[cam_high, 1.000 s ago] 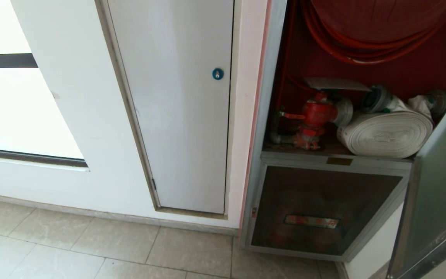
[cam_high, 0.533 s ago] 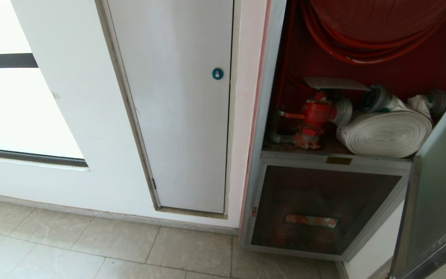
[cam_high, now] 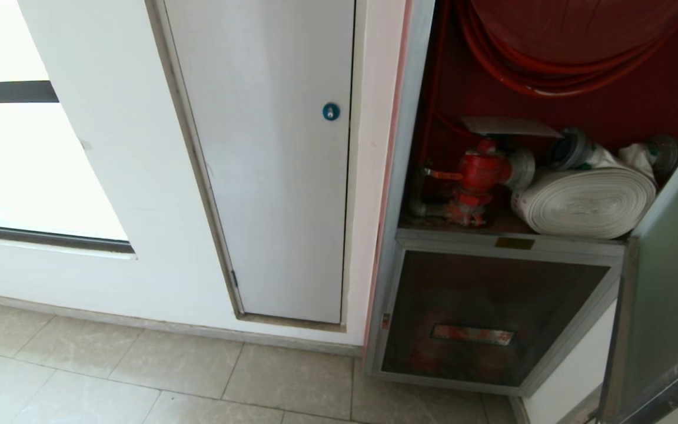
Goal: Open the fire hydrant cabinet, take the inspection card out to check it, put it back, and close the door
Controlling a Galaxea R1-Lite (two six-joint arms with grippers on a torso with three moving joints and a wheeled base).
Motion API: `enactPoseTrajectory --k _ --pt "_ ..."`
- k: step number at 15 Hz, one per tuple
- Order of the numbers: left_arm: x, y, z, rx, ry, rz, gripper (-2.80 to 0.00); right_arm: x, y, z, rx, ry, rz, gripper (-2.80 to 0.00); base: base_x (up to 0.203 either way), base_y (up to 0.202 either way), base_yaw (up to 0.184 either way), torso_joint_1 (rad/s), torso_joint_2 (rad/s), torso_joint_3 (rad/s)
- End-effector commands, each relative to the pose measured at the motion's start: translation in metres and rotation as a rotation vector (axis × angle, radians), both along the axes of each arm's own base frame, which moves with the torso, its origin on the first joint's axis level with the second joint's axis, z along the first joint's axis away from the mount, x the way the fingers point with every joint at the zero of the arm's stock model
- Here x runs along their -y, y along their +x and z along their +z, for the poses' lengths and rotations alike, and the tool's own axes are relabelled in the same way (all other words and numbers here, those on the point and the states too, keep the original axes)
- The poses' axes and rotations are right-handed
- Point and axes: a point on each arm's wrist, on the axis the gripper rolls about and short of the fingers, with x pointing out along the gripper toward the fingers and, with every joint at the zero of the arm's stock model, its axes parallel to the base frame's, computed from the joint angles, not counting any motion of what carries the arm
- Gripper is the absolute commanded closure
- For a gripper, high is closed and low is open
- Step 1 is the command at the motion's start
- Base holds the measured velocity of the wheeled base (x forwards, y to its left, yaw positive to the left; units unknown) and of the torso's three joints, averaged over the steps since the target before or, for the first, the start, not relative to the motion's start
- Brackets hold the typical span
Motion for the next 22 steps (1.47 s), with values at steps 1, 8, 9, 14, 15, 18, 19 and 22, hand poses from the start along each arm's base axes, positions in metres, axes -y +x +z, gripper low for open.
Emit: enactPoseTrajectory --k 1,8,9,14,15,18,19,22 --pt "0.0000 0.0001 0.0000 -0.001 0.000 0.000 0.00 0.0022 -0.0016 -0.0007 0.003 0.003 -0.013 0.00 0.000 0.000 0.000 0.000 0.00 0.000" --pt "0.0000 0.0001 0.0000 -0.001 0.000 0.000 0.00 0.0064 -0.0022 -0.0039 -0.003 0.000 -0.040 0.00 0.000 0.000 0.000 0.000 0.00 0.000" --pt "0.0000 0.0002 0.0001 -0.002 -0.001 0.000 0.00 0.0078 -0.0022 -0.0037 -0.001 0.001 -0.050 0.00 0.000 0.000 0.000 0.000 0.00 0.000" --pt "0.0000 0.0001 0.0000 -0.001 0.000 0.000 0.00 0.0095 -0.0030 -0.0081 -0.010 -0.004 -0.058 0.00 0.000 0.000 0.000 0.000 0.00 0.000" --pt "0.0000 0.0001 0.0000 -0.001 0.000 0.000 0.00 0.0098 -0.0034 -0.0079 -0.009 -0.003 -0.059 0.00 0.000 0.000 0.000 0.000 0.00 0.000" --pt "0.0000 0.0001 0.0000 -0.001 0.000 0.000 0.00 0.0107 -0.0053 -0.0075 -0.003 -0.001 -0.056 0.00 0.000 0.000 0.000 0.000 0.00 0.000" --pt "0.0000 0.0001 0.0000 -0.001 0.000 0.000 0.00 0.0109 -0.0057 -0.0073 -0.001 -0.001 -0.053 0.00 0.000 0.000 0.000 0.000 0.00 0.000" --pt "0.0000 0.0001 0.0000 -0.001 0.000 0.000 0.00 0.0105 -0.0059 -0.0055 0.011 -0.007 -0.030 0.00 0.000 0.000 0.000 0.000 0.00 0.000"
